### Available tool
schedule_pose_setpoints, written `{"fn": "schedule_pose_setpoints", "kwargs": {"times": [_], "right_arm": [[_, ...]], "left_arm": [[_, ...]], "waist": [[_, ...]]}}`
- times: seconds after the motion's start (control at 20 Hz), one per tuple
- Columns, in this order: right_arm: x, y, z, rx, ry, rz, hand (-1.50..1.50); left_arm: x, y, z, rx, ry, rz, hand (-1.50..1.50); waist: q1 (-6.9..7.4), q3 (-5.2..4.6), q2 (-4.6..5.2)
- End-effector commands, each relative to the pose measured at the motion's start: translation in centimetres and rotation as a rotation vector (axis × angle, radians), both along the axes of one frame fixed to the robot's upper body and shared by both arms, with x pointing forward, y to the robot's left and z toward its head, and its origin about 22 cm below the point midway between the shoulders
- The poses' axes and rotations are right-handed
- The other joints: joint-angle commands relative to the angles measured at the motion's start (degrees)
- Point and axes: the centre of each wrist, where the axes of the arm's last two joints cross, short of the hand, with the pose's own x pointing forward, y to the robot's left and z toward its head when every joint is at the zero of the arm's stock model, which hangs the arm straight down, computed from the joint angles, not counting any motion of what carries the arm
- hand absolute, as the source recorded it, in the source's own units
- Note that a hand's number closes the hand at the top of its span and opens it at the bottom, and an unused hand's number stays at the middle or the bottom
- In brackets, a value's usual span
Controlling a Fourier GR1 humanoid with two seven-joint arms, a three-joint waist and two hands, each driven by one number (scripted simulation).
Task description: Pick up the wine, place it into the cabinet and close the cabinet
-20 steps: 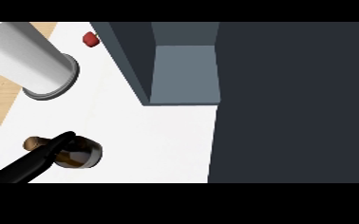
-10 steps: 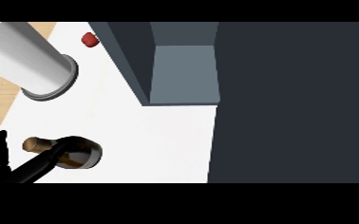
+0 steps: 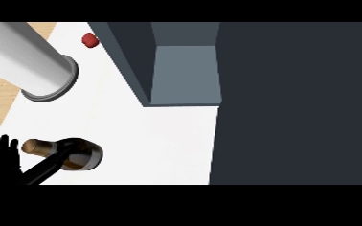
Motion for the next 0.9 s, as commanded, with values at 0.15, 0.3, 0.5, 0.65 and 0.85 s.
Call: {"fn": "schedule_pose_setpoints", "kwargs": {"times": [0.15, 0.3, 0.5, 0.65, 0.85], "right_arm": [[-4.5, -1.8, 4.1, 0.022, -0.068, 0.029, -1.5], [-4.4, -2.0, 3.5, 0.011, -0.076, 0.039, -1.5], [-4.1, -1.6, 3.8, 0.035, -0.071, 0.013, -1.5], [-5.2, -2.0, 4.3, 0.003, -0.057, 0.042, -1.5], [-5.1, -1.7, 3.8, 0.03, -0.085, 0.03, -1.5]], "left_arm": [[0.7, 1.1, -3.7, -0.033, 0.029, -0.016, -1.5], [0.3, 1.8, -5.5, -0.06, 0.008, -0.038, -1.5], [-1.9, 2.0, -6.5, -0.067, 0.012, -0.072, -1.5], [-1.8, 1.3, -7.9, -0.063, 0.003, -0.059, -1.5], [-0.7, -1.1, -9.6, -0.086, 0.036, -0.057, -1.5]], "waist": [[0.02, 0.03, 0.15], [-0.21, 0.06, 0.08], [0.41, 0.03, 0.06], [0.05, 0.04, 0.01], [-0.4, 0.07, -0.04]]}}
